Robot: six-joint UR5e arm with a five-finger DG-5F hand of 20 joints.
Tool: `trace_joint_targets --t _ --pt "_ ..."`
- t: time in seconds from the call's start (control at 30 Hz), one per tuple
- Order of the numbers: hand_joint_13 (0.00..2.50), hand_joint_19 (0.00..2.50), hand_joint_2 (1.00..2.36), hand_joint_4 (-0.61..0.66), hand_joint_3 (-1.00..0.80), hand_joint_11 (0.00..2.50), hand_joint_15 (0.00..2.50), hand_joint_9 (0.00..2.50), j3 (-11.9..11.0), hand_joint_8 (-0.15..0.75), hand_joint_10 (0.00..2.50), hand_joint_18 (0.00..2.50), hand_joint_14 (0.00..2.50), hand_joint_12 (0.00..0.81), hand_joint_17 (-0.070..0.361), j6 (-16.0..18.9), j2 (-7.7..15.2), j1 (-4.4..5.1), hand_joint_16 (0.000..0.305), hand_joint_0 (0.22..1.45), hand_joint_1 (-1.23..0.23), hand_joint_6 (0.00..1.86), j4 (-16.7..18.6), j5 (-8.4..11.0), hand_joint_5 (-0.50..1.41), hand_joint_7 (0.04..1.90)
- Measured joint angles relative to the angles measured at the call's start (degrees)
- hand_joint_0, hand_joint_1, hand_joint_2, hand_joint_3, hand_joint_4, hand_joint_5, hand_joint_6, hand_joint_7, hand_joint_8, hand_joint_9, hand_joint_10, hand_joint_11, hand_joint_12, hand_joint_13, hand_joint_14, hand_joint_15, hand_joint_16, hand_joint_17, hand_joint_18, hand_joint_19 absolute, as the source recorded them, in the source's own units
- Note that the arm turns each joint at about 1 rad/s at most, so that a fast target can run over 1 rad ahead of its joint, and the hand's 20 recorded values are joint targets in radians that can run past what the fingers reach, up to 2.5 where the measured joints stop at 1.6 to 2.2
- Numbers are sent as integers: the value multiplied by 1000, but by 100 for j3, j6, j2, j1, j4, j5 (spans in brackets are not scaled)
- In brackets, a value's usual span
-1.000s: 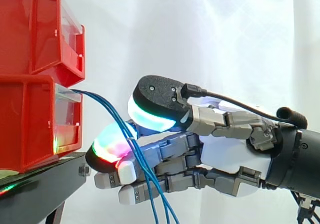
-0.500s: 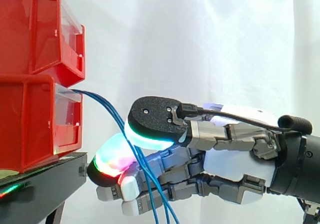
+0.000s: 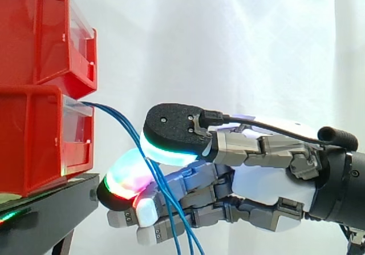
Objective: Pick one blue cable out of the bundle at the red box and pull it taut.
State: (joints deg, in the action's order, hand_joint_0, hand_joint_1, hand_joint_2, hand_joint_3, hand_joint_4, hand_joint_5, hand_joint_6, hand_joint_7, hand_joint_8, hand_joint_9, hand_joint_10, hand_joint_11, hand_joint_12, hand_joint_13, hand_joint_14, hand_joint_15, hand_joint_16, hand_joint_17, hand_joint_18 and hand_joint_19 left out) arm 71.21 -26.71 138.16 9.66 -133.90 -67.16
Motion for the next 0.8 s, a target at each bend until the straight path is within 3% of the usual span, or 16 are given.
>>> trace_joint_targets --t 0.5,0.67,0.73,0.8 --pt "519 341 1021 221 -59 787 184 831 -1 383 16 627 4 427 133 24 -9 82 59 640 -724 596 -19 19 -114 1272" --pt "518 342 1022 165 -53 806 186 823 -2 379 16 625 5 421 131 37 -79 100 58 635 -783 656 -200 24 -135 1219" --pt "516 346 1021 179 -68 795 192 820 -2 377 13 619 5 421 130 31 -105 108 58 633 -792 673 -313 22 -140 1191" --pt "506 356 1019 194 -196 804 191 809 -1 370 19 609 5 417 129 25 -122 112 57 608 -801 667 -381 21 -138 1174"
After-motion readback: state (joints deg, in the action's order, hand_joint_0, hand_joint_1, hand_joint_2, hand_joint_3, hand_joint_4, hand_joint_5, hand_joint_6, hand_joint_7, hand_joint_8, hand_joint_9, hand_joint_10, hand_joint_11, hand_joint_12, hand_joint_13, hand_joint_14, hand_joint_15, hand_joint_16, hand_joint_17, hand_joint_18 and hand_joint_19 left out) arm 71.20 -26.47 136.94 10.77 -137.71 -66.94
